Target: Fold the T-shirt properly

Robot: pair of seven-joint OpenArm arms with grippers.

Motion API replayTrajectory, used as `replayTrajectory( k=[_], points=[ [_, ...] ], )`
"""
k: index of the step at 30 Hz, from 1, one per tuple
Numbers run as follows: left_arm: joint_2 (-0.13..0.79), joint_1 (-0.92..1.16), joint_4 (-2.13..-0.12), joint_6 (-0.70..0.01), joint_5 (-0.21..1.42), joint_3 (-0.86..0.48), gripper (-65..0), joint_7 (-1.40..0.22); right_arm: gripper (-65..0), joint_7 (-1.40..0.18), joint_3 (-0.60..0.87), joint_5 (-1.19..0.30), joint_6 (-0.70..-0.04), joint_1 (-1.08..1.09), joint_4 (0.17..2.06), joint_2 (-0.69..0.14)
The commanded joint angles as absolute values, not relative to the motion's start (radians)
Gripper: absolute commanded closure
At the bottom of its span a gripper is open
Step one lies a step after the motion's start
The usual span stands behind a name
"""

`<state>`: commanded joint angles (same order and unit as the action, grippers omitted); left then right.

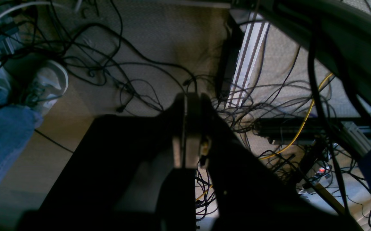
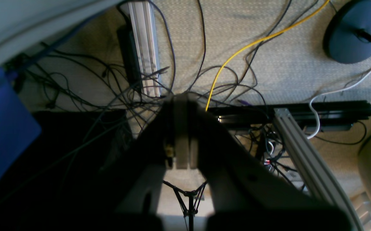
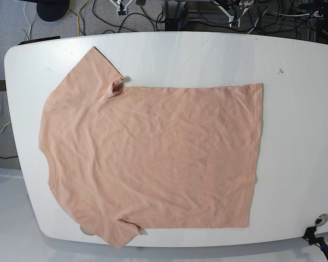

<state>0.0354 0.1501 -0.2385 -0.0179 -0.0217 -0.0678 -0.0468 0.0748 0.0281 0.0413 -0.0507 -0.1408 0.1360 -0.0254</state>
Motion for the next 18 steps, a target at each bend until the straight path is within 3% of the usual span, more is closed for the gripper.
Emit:
replayTrajectory(
  k=[18],
  points=[
    [0.043, 0.151, -0.245, -0.011, -0.021, -0.067, 0.0, -0.033, 0.0, 0.075, 0.033, 0.047, -0.062, -0.147, 0.141, -0.026]
  ],
)
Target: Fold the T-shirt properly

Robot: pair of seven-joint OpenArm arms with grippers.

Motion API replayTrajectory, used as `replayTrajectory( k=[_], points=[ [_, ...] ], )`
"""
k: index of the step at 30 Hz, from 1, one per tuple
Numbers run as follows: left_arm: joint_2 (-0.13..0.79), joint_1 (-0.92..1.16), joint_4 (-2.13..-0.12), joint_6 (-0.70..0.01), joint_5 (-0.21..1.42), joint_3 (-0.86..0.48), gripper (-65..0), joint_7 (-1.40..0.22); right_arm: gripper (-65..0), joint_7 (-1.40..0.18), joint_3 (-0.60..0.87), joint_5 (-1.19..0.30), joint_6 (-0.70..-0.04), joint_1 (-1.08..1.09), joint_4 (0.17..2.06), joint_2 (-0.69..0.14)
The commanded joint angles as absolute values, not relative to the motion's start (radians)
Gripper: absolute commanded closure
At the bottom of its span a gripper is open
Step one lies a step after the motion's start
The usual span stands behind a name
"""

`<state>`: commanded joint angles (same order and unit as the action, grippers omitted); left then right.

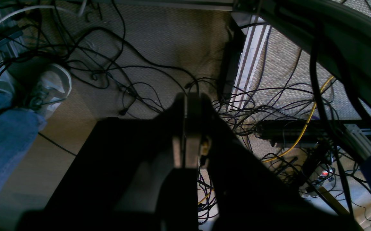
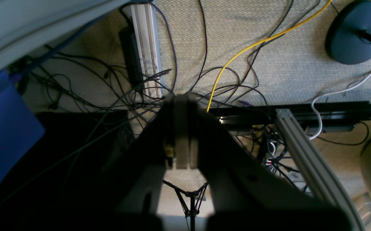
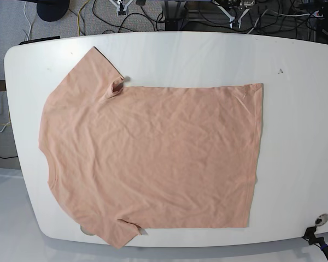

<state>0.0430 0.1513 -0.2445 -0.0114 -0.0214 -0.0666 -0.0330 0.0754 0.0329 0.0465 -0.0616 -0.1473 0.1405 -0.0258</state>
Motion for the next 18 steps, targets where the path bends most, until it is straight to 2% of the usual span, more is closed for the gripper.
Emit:
replayTrajectory(
  k=[17, 18],
  points=[
    [0.068, 0.185, -0.257, -0.011, -0.029, -0.061, 0.0, -0.021, 0.0, 0.182, 0.035, 0.041, -0.062, -0.241, 0.161, -0.051],
    [0.065, 0.18, -0.288, -0.025, -0.015, -0.066, 0.0, -0.031, 0.0, 0.135, 0.037, 0.046, -0.082, -0.199, 0.159, -0.032]
  ],
)
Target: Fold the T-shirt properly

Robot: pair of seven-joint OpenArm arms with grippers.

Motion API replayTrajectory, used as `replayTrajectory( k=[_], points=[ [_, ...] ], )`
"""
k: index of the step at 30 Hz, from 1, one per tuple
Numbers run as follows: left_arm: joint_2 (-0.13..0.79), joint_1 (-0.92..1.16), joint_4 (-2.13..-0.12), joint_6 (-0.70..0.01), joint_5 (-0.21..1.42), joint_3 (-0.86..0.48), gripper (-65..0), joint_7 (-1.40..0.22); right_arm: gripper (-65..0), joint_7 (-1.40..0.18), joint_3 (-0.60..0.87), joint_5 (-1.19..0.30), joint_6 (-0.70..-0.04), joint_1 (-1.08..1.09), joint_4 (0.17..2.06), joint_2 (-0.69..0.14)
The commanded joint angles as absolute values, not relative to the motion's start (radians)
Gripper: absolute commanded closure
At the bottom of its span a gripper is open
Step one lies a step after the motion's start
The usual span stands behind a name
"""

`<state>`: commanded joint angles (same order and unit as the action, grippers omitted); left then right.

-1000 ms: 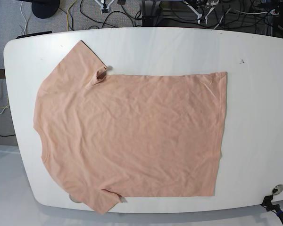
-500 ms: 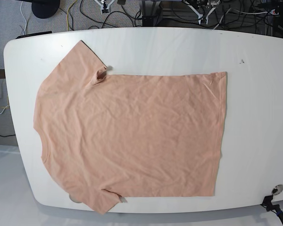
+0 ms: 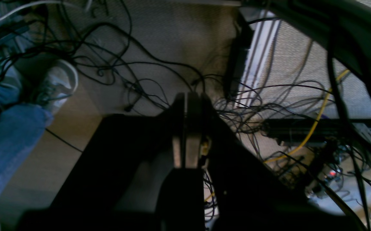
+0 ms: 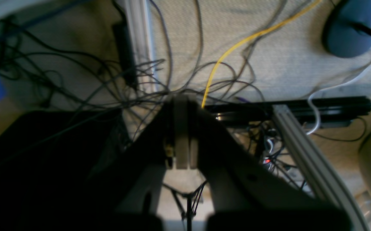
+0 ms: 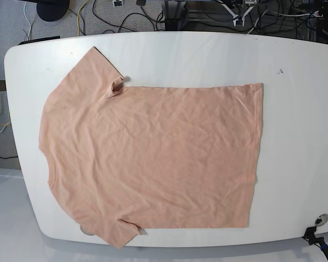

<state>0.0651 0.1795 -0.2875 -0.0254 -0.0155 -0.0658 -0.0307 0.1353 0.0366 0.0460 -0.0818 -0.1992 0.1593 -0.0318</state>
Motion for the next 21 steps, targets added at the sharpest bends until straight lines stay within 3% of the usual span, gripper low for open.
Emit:
replayTrajectory(
  k=[9, 21],
  points=[
    [0.105, 0.31, -0.52, -0.027, -0.011, -0.06, 0.0, -0.064, 0.0, 0.165, 0.041, 0.056, -0.085, -0.347, 0.363, -0.069],
    [0.195, 0.643, -0.85, -0.024, 0.008, -0.067, 0.0, -0.07, 0.0, 0.19, 0.051, 0.066, -0.086, -0.638, 0.725, -0.099]
  ],
)
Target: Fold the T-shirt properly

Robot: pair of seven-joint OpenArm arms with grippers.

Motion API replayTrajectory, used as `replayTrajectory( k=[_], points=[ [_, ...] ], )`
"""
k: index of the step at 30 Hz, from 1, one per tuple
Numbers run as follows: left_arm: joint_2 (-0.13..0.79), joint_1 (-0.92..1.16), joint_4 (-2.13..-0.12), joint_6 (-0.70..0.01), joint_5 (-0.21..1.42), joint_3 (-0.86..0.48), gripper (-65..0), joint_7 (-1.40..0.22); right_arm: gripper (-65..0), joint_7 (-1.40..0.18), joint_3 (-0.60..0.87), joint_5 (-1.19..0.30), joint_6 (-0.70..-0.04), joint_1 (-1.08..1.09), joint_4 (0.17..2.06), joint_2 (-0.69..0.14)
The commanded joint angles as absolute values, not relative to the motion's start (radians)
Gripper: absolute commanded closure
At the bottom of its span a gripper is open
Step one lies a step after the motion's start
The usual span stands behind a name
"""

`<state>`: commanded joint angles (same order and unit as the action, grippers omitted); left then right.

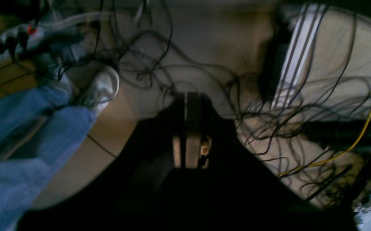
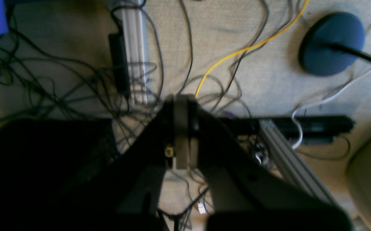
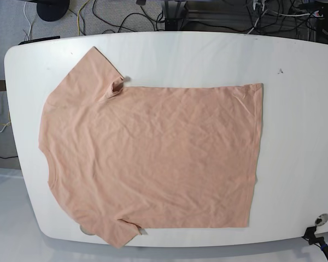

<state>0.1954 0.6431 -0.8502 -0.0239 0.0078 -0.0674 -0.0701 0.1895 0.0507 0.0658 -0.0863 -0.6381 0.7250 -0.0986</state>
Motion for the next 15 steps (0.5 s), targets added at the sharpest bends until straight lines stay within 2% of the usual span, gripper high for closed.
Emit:
replayTrajectory(
  k=[8, 9, 15],
  points=[
    [0.24, 0.924, -1.24, -0.029, 0.009, -0.072, 0.0, -0.13, 0.0, 0.176, 0.069, 0.06, -0.1, -0.841, 1.061, -0.172],
    [0.238, 0.861, -1.182, -0.031, 0.013, -0.062, 0.0, -0.1, 0.0, 0.219, 0.058, 0.063, -0.09, -0.74, 0.89, -0.135],
    [0.257, 0.98, -1.419, -0.027, 0.0, -0.06, 0.0, -0.089, 0.0, 0.23, 0.139, 0.046, -0.074, -0.895, 1.148, -0.149]
  ],
)
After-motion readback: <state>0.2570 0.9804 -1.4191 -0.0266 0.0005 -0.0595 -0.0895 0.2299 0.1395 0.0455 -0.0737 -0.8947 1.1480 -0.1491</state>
